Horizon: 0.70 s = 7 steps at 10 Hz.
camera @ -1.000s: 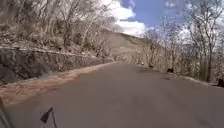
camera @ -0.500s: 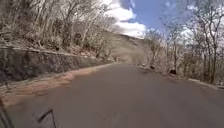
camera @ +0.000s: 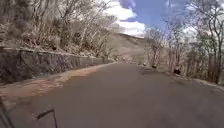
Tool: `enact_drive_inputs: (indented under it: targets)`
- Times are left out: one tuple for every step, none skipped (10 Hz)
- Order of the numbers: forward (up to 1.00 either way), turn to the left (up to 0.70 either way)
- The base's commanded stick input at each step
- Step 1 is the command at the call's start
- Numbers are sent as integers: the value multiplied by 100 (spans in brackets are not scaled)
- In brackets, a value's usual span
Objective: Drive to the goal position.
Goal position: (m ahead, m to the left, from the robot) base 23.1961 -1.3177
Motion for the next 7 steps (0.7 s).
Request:
enact_drive_inputs:
  targets:
    - [70, 0]
    - [70, 0]
    - [70, 0]
    - [70, 0]
    - [70, 0]
    - [70, 0]
    - [70, 0]
